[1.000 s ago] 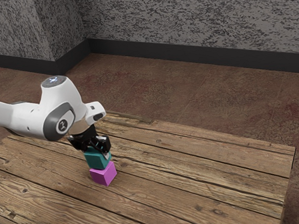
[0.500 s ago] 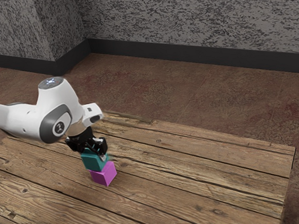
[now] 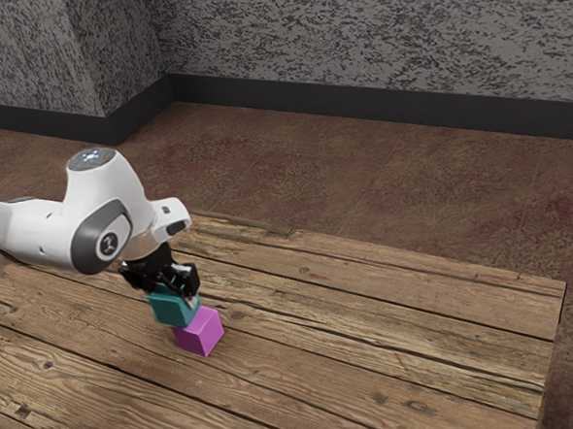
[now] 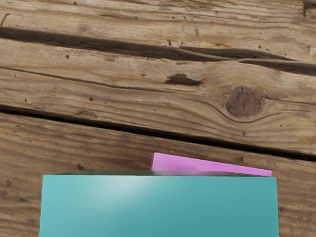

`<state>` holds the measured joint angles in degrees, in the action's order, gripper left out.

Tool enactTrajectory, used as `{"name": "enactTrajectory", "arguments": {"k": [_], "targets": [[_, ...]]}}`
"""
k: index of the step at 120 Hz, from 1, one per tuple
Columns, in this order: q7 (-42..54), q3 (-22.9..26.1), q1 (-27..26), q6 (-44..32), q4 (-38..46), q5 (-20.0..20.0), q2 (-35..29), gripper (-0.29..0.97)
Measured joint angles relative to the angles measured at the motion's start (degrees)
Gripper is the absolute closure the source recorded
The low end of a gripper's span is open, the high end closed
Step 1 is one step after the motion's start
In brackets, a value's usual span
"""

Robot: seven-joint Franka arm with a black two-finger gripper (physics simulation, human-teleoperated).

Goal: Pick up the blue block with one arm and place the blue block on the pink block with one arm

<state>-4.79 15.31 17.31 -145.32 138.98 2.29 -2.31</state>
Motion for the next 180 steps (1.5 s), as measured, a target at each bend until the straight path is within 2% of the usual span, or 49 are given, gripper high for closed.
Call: {"name": "enactTrajectory", "arguments": {"k": [85, 110, 130, 142, 154, 180], "targets": [[1.2, 1.6, -0.7, -1.0, -0.6, 0.4, 0.6, 0.3], [1.7, 1.5, -0.8, -1.2, -0.6, 1.0, 0.2, 0.12], [2.0, 1.8, 0.0, -0.8, -0.9, 0.9, -4.9, 0.05], [2.5, 1.9, -0.2, 0.8, -4.2, 0.9, -6.7, 0.03], [2.9, 2.8, -0.2, 7.5, -14.7, 0.6, -6.3, 0.02], [3.7, 2.8, 0.2, 24.9, -26.7, 0.3, -5.4, 0.01]]}}
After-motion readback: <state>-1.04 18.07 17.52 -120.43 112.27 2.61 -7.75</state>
